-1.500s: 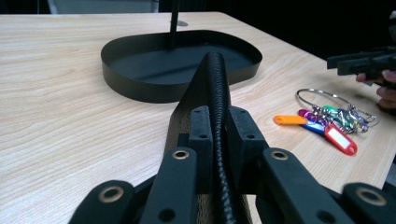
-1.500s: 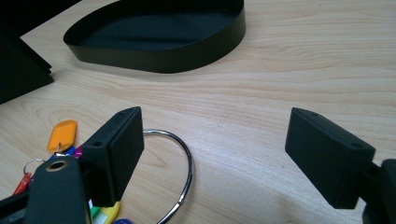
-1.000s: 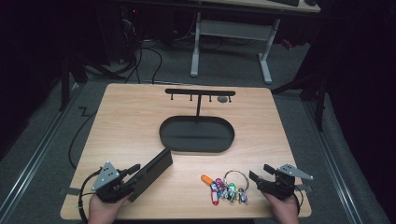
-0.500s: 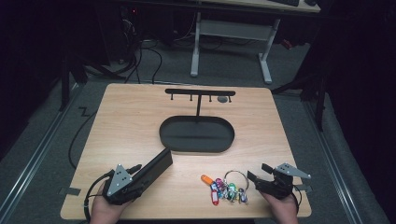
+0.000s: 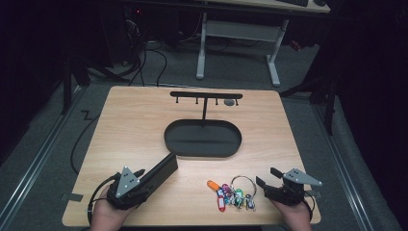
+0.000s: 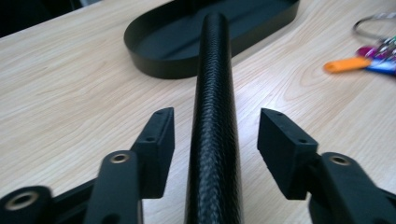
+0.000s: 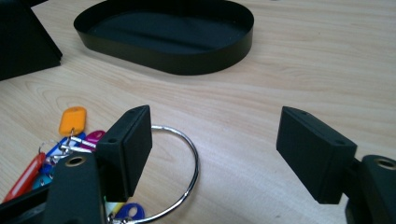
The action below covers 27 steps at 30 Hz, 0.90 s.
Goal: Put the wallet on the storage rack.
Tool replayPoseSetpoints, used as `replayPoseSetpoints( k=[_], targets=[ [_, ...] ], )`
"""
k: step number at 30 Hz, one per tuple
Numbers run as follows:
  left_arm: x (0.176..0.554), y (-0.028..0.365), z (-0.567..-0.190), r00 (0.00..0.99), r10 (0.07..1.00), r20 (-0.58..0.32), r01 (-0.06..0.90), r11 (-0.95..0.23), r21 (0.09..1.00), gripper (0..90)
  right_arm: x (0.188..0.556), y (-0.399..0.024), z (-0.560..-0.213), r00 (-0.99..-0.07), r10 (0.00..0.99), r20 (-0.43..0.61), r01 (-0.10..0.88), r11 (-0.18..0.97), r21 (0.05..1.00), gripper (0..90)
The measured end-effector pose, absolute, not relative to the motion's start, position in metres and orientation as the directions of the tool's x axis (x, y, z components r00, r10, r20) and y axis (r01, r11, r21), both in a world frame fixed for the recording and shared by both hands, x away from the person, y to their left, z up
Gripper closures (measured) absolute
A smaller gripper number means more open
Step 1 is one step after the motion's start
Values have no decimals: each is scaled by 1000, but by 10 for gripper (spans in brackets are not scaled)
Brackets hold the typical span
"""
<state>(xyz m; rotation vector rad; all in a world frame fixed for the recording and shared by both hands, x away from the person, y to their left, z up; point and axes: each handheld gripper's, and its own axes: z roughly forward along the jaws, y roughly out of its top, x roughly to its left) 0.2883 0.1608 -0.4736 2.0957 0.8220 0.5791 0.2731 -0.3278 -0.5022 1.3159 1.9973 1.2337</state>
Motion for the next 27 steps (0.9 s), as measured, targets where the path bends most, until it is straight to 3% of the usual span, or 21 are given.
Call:
replayPoseSetpoints(
  k=[8,12,27],
  targets=[
    [296,154,-450,688,694,211,381,-594,708,478,274,-332,-515,-494,858,141,517,159,841,290],
    [306,154,-446,715,687,129,463,-603,650,476,273,-335,-515,-494,853,167,515,133,847,292],
    [320,146,-443,769,631,101,500,-694,518,695,272,-335,-517,-465,863,196,536,99,838,298]
  ],
)
